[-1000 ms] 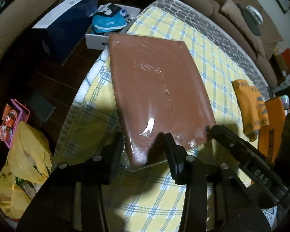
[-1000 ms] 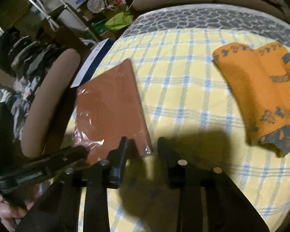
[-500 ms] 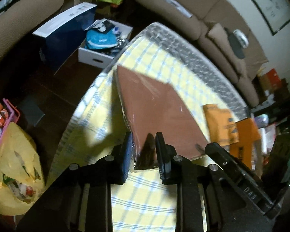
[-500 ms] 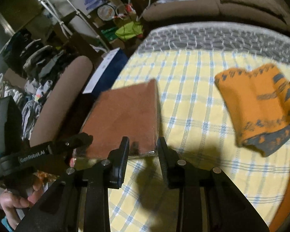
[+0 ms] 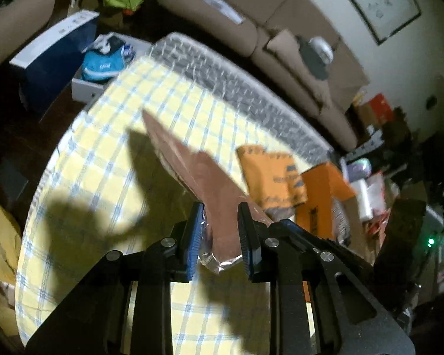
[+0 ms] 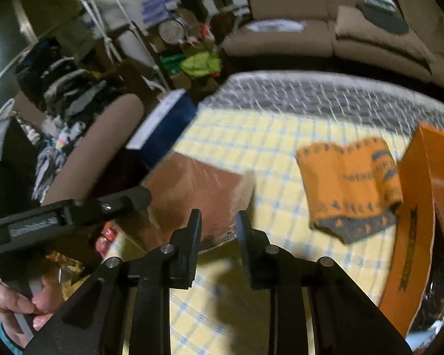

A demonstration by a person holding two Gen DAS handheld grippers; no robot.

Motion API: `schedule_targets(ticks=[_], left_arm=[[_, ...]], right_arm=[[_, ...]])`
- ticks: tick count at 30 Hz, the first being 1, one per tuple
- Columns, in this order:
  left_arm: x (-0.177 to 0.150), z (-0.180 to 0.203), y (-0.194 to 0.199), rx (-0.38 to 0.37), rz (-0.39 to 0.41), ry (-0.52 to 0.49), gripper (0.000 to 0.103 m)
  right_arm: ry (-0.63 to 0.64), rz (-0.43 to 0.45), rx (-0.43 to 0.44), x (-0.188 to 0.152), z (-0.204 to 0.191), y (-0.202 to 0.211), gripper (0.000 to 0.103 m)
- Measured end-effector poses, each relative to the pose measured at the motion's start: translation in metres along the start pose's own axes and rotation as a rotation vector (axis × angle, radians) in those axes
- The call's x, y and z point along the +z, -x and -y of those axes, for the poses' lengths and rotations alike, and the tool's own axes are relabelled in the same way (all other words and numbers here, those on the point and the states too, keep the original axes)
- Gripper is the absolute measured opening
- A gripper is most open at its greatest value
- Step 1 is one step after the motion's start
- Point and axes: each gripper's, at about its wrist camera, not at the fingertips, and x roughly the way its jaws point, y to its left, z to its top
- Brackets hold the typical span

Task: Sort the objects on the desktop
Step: 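Grasp the edge of the brown wrapped pad with both tools and lift it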

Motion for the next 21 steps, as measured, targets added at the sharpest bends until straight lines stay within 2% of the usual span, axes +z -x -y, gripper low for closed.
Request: schedule_targets(ticks=[6, 10, 14, 17, 18, 20, 21], left_arm=[[-0.014, -0.015, -0.037, 0.105, -0.105, 0.020, 0.021], [-0.020, -0.035, -0.058, 0.137, -0.166, 0.058, 0.021], [-0.025, -0.047, -0.076, 0.198, -0.212, 0.061, 0.021], [-0.027, -0.047, -0.078, 0.198, -0.209, 0.050, 0.020], [-0.028, -0.045, -0.076, 0.187, -0.204, 0.039, 0.018], [-0.029, -0.042, -0.073, 0.173, -0.197, 0.029, 0.007], [-0.029, -0.039, -0.072, 0.160, -0.192, 0.025, 0.006]], right_arm=[[-0.085, -0.159, 0.041, -0.026, 0.030, -0.040, 0.025], [-0.124, -0.229, 0.057, -0.038, 0.036, -0.065, 0.025], [-0.163, -0.241, 0.076, -0.037, 0.041, -0.073, 0.027], [-0.195, -0.234, 0.074, -0.036, 0.046, -0.075, 0.026], [-0.196, -0.231, 0.077, -0.036, 0.045, -0.075, 0.029], [-0.180, -0.232, 0.095, -0.035, 0.043, -0.077, 0.039], [-0.176, -0.227, 0.095, -0.035, 0.041, -0.077, 0.042]])
